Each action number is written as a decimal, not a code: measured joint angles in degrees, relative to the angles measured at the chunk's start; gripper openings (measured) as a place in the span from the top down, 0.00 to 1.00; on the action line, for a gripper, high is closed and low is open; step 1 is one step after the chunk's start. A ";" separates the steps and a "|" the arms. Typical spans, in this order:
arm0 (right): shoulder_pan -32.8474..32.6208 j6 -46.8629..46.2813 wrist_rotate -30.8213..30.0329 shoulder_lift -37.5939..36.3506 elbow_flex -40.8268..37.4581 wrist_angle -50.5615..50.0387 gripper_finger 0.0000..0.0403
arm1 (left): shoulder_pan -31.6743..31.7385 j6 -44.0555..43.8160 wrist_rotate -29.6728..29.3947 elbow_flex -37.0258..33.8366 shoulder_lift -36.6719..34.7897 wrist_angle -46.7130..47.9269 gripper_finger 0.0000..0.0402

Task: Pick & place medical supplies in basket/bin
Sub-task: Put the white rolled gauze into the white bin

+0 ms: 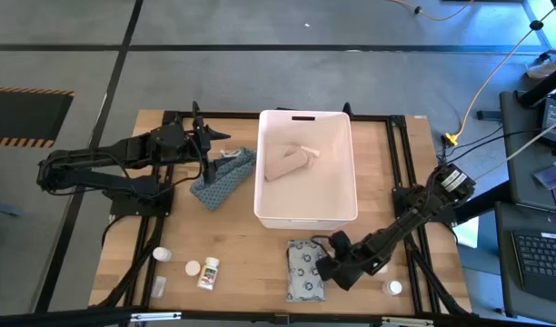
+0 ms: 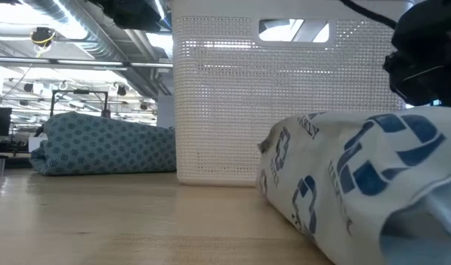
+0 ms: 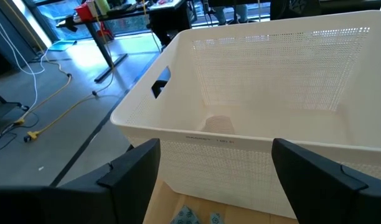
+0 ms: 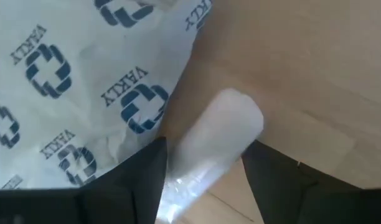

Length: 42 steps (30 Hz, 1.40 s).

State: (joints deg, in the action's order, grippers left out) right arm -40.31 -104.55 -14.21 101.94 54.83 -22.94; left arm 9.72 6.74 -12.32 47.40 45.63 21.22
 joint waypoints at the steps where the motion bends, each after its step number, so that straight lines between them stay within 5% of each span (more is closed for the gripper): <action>1: 0.18 0.05 0.35 0.08 0.01 -0.01 0.50 | -0.01 0.00 0.00 0.00 0.00 0.02 0.25; 14: 0.96 7.13 8.81 0.39 1.89 -1.95 0.79 | -0.01 0.01 -0.02 0.00 0.00 0.00 0.25; 19: 0.66 14.75 15.33 -2.22 6.14 -1.76 0.81 | -0.01 0.00 0.00 0.00 0.00 0.00 0.25; 24: 0.65 28.61 15.65 -5.17 11.94 -2.16 0.81 | -0.01 -0.02 -0.02 -0.02 0.00 -0.02 0.25; 38: 11.94 79.21 -6.20 -12.61 36.95 -26.77 0.81 | 0.01 -0.15 -0.01 -0.04 0.00 -0.07 0.25; 42: 18.88 92.03 -7.34 -13.50 42.39 -28.22 0.81 | -0.01 -0.12 -0.02 -0.04 0.00 -0.06 0.25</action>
State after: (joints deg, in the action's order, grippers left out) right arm -21.44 -12.52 -21.55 88.44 97.21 -51.15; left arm 9.72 6.62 -12.33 47.35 45.63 21.15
